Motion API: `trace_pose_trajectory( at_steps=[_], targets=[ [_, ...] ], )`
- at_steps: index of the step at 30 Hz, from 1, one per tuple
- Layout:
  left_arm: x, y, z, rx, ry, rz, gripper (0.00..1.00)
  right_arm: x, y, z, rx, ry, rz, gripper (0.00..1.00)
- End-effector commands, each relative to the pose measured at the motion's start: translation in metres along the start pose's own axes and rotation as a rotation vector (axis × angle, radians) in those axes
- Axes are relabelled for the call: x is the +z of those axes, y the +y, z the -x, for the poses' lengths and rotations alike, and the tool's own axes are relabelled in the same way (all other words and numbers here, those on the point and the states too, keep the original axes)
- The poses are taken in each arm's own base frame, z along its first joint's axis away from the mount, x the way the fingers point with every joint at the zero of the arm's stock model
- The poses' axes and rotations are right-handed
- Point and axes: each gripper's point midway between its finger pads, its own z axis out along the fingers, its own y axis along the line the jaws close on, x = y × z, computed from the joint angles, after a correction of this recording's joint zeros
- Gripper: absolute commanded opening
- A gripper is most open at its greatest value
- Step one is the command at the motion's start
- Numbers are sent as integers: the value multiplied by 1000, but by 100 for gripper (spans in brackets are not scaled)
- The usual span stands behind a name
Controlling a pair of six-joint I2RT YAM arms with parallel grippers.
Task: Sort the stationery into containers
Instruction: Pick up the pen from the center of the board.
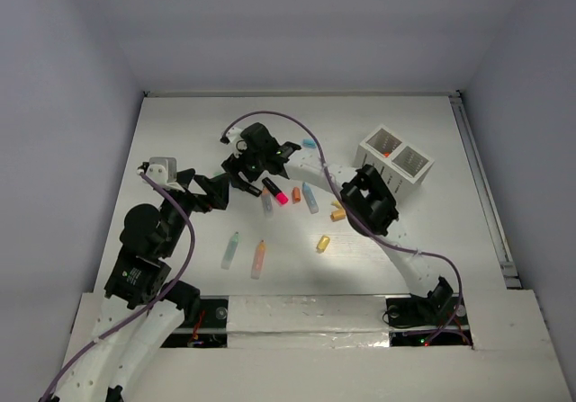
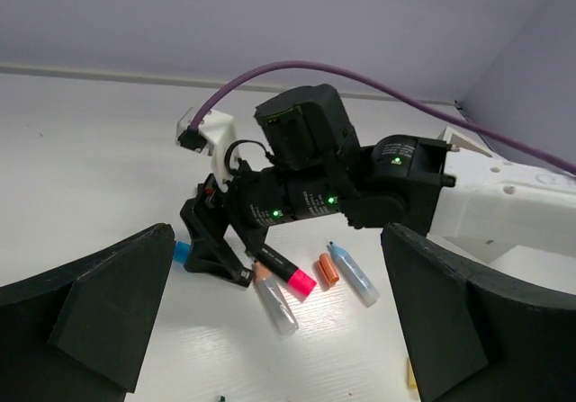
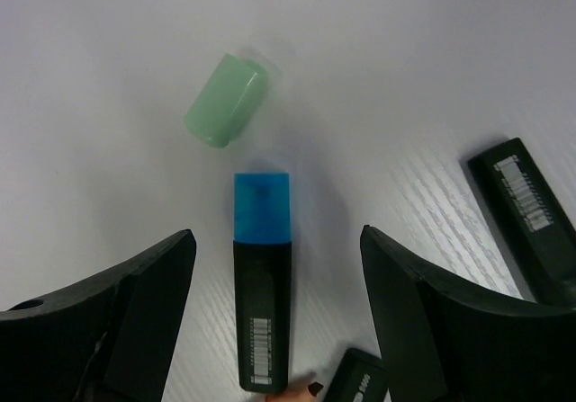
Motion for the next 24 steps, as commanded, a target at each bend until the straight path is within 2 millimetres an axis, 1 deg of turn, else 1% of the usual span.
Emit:
trace_pose_trajectory(
  at_steps=[1, 2, 4, 5, 7, 8, 9, 11, 12, 14, 16, 17, 18, 19, 20, 21, 22, 23, 24],
  targets=[
    [-5, -8, 30, -16, -81, -20, 99, 7, 9, 8, -33, 0, 3, 79],
    [-5, -8, 30, -16, -82, -22, 99, 10, 7, 6, -33, 5, -1, 78],
    [-6, -9, 31, -13, -85, -24, 99, 19, 15, 1, -49, 14, 3, 77],
    [-6, -8, 31, -15, -85, -23, 99, 21, 13, 0, -52, 17, -10, 76],
    [-6, -8, 30, -14, -82, -22, 99, 29, 21, -6, -73, 29, -16, 71],
    [-6, -9, 31, -15, -86, -25, 99, 31, 13, -8, -78, 33, -59, 66],
    [-6, -8, 30, -13, -85, -23, 99, 34, 15, -10, -95, 34, -73, 64],
    [-6, -8, 30, -13, -85, -24, 99, 36, 5, -14, -107, 44, -123, 60],
    [-5, -8, 29, -14, -82, -23, 99, 38, 9, -14, -117, 40, -129, 60],
    [-6, -9, 31, -13, -86, -26, 99, 37, 5, -14, -117, 37, -149, 48],
    [-6, -8, 30, -13, -85, -24, 99, 36, 4, -6, -109, 3, -160, 41],
    [-6, -9, 31, -13, -86, -26, 99, 35, 3, -3, -102, -11, -169, 36],
    [-6, -9, 30, -15, -86, -26, 99, 33, 4, 6, -86, -52, -174, 33],
    [-6, -9, 30, -13, -84, -25, 99, 31, -2, 10, -71, -76, -215, 28],
    [-6, -8, 30, -15, -86, -25, 99, 28, -7, 17, -53, -110, -249, 20],
    [-6, -8, 29, -13, -82, -22, 99, 25, -9, 36, -38, -193, -264, 18],
    [-5, -8, 29, -14, -83, -20, 99, 18, -8, 38, 4, -220, -274, 17],
    [-5, -7, 29, -14, -82, -18, 99, 12, -7, 51, 20, -275, -272, 14],
    [-5, -7, 29, -11, -80, -18, 99, 5, -3, 70, 53, -358, -259, 14]
  ],
)
